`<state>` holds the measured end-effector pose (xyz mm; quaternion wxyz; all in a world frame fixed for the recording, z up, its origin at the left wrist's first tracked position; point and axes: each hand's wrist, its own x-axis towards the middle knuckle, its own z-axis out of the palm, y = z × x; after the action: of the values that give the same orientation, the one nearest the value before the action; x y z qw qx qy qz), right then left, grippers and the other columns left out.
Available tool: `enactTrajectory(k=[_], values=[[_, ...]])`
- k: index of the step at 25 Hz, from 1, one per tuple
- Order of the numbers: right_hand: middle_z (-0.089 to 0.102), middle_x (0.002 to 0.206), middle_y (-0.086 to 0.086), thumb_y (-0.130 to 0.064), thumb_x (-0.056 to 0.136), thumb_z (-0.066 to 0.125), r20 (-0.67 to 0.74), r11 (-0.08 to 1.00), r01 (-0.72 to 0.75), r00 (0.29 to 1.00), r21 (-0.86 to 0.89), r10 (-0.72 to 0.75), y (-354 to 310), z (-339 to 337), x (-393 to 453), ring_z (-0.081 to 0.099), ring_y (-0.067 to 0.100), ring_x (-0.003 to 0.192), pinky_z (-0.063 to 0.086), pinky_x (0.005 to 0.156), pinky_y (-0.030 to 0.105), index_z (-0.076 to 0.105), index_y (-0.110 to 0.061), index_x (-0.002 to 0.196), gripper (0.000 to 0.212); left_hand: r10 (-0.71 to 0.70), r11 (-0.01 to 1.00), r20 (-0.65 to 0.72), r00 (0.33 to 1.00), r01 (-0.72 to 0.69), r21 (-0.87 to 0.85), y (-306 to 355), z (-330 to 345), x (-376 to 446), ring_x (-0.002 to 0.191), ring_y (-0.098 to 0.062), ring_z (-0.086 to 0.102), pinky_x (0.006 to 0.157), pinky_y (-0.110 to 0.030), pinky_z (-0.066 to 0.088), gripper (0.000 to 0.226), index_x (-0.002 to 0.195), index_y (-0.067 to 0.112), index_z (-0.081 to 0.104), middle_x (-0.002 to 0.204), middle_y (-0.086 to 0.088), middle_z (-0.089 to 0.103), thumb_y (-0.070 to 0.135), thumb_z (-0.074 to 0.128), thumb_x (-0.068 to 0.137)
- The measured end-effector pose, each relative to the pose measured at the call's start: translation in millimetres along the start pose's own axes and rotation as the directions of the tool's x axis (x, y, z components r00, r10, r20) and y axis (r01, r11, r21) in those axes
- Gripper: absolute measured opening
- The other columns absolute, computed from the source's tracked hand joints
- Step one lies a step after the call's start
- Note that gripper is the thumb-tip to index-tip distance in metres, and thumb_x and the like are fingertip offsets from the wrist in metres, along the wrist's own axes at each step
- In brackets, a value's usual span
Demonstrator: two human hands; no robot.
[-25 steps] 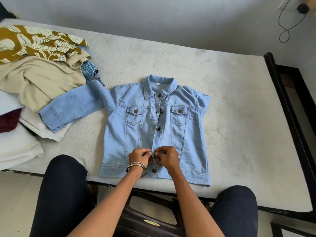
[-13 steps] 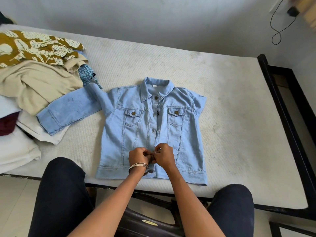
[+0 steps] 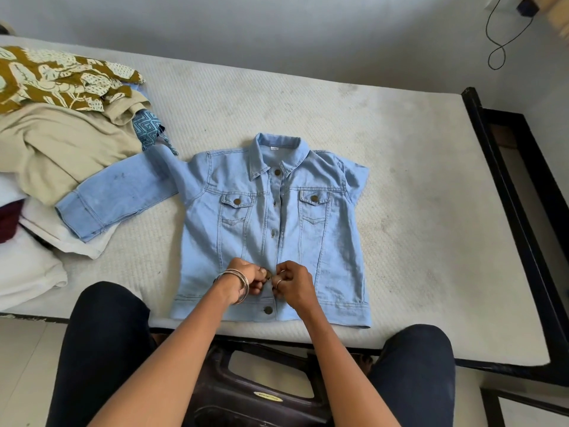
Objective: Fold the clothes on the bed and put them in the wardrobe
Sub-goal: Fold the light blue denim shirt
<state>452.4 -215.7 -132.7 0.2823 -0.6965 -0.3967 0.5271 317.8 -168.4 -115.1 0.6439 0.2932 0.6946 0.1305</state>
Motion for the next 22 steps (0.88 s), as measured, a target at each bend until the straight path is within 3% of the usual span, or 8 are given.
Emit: enactTrajectory(k=[3, 6, 9, 12, 14, 17, 19, 22], values=[[0.064, 0.076, 0.022, 0.009, 0.086, 0.060, 0.144, 0.985, -0.169, 0.976, 0.038, 0.162, 17, 4, -6, 0.057, 0.016, 0.044, 0.047, 0.044, 0.026, 0.053, -0.008, 0.082, 0.019, 0.010, 0.939, -0.046, 0.999, 0.007, 0.344, -4, -10, 8, 0.044, -0.020, 0.053, 0.043, -0.020, 0.046, 0.016, 0.071, -0.001, 0.064, 0.063, -0.014, 0.066, 0.000, 0.057, 0.085], [0.066, 0.072, 0.024, 0.007, 0.085, 0.062, 0.175, 0.964, -0.197, 0.958, -0.179, 0.228, 21, 2, 1, 0.061, 0.023, 0.046, 0.057, 0.050, 0.037, 0.056, -0.003, 0.077, 0.014, 0.416, 0.797, -0.207, 0.885, -0.246, 0.551, -1, -11, 17, 0.074, -0.027, 0.070, 0.074, -0.033, 0.058, 0.014, 0.076, 0.006, 0.070, 0.081, -0.013, 0.074, 0.010, 0.058, 0.081], [0.070, 0.070, 0.024, -0.002, 0.086, 0.061, 0.069, 0.883, -0.066, 0.991, -0.465, 0.111, 2, -6, 19, 0.068, 0.035, 0.061, 0.060, 0.062, 0.045, 0.062, 0.004, 0.067, 0.021, 0.603, 0.690, -0.100, 0.791, -0.454, 0.564, 18, 7, 15, 0.085, -0.021, 0.068, 0.085, -0.027, 0.052, 0.014, 0.091, 0.007, 0.073, 0.091, -0.008, 0.074, 0.002, 0.063, 0.083], [0.071, 0.086, 0.020, 0.004, 0.086, 0.052, -0.140, 0.922, 0.026, 0.986, -0.387, -0.086, -17, -15, 38, 0.067, 0.033, 0.083, 0.056, 0.073, 0.041, 0.068, 0.004, 0.090, 0.017, 0.524, 0.649, -0.050, 0.850, -0.360, 0.670, 31, 27, 27, 0.103, -0.029, 0.062, 0.091, -0.038, 0.050, 0.029, 0.111, 0.010, 0.065, 0.112, -0.012, 0.063, 0.015, 0.070, 0.083], [0.071, 0.094, 0.015, 0.009, 0.085, 0.051, -0.127, 0.942, 0.048, 0.987, -0.333, -0.095, -20, -16, 46, 0.067, 0.027, 0.090, 0.054, 0.079, 0.033, 0.069, -0.001, 0.101, 0.026, 0.418, 0.598, -0.101, 0.903, -0.190, 0.779, 28, 35, 35, 0.113, -0.037, 0.054, 0.092, -0.043, 0.047, 0.044, 0.126, 0.008, 0.051, 0.124, -0.016, 0.050, 0.022, 0.066, 0.087], [0.071, 0.102, 0.013, 0.006, 0.087, 0.051, -0.066, 0.913, 0.063, 0.993, -0.403, -0.098, -8, -12, 52, 0.065, 0.026, 0.094, 0.049, 0.079, 0.024, 0.069, -0.003, 0.108, 0.029, 0.463, 0.507, -0.170, 0.870, -0.103, 0.856, 18, 40, 43, 0.113, -0.041, 0.054, 0.088, -0.046, 0.047, 0.036, 0.125, 0.004, 0.046, 0.124, -0.018, 0.049, 0.018, 0.055, 0.093], [0.070, 0.101, 0.014, 0.000, 0.087, 0.057, -0.100, 0.924, 0.069, 0.988, -0.376, -0.115, -1, -4, 57, 0.066, 0.025, 0.091, 0.049, 0.079, 0.023, 0.069, -0.007, 0.111, 0.027, 0.505, 0.566, -0.215, 0.836, -0.133, 0.814, 14, 33, 48, 0.106, -0.037, 0.059, 0.083, -0.042, 0.049, 0.029, 0.114, 0.007, 0.060, 0.114, -0.017, 0.059, 0.022, 0.059, 0.089], [0.063, 0.101, 0.015, -0.013, 0.088, 0.064, -0.169, 0.912, 0.036, 0.979, -0.410, -0.115, -5, 14, 59, 0.062, 0.028, 0.089, 0.047, 0.076, 0.029, 0.069, -0.020, 0.116, 0.030, 0.416, 0.830, -0.378, 0.827, -0.174, 0.531, 9, 17, 47, 0.090, -0.035, 0.064, 0.072, -0.032, 0.048, 0.016, 0.091, 0.009, 0.074, 0.090, -0.015, 0.072, 0.021, 0.065, 0.084]])
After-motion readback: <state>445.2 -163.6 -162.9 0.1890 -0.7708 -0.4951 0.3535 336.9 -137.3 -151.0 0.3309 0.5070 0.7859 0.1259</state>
